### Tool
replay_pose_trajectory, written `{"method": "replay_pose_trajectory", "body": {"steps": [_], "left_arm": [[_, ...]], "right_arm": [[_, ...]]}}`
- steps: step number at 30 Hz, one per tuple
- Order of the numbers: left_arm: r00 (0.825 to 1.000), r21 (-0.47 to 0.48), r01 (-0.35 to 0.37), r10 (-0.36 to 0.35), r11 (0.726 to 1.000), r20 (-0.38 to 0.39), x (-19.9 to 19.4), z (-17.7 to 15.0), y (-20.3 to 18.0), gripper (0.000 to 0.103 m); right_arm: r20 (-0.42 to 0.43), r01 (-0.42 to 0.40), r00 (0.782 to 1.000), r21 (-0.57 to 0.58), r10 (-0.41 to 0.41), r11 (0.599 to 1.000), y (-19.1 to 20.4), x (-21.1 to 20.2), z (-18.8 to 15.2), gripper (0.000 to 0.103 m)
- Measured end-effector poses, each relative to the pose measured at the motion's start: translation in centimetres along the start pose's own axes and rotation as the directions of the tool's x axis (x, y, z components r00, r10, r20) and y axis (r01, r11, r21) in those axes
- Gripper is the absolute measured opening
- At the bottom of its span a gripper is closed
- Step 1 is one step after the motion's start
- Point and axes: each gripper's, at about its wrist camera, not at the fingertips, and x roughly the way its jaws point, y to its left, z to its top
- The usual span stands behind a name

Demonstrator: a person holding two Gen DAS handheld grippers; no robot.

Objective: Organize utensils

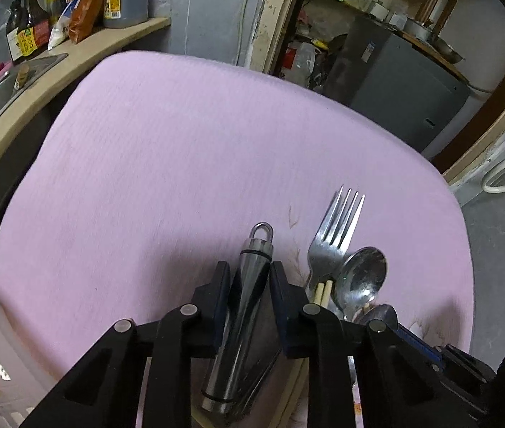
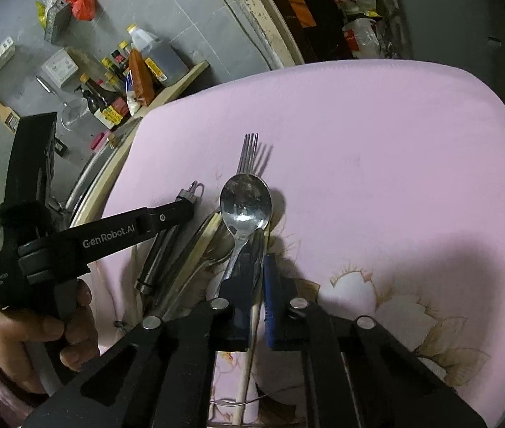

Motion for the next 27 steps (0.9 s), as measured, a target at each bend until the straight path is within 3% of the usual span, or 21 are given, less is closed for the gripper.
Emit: {"method": "replay_pose_trajectory", "body": {"steps": [9, 17, 22, 27], "left_arm": [[0.995, 0.073, 0.050, -0.056, 0.996, 0.079, -4.7, -0.1, -0.6, 0.020], [0.978, 0.188, 0.116, -0.145, 0.975, 0.151, -11.4, -2.1, -0.1, 0.019], [0.959, 0.257, 0.156, -0.209, 0.954, 0.193, -15.0, -3.6, 0.5, 0.018], [0.926, 0.257, 0.225, -0.288, 0.940, 0.243, -18.6, -3.5, 2.3, 0.018]], "right_arm": [[0.101, 0.053, 0.994, -0.012, -0.052, 0.999, 1.8, -5.2, -1.2, 0.003], [0.217, 0.170, 0.963, -0.040, -0.157, 0.985, 5.8, -11.1, -3.0, 0.002], [0.294, 0.258, 0.927, -0.045, -0.234, 0.965, 8.9, -14.4, -4.0, 0.002], [0.381, 0.372, 0.867, -0.061, -0.323, 0.926, 13.2, -17.8, -3.9, 0.001]]}}
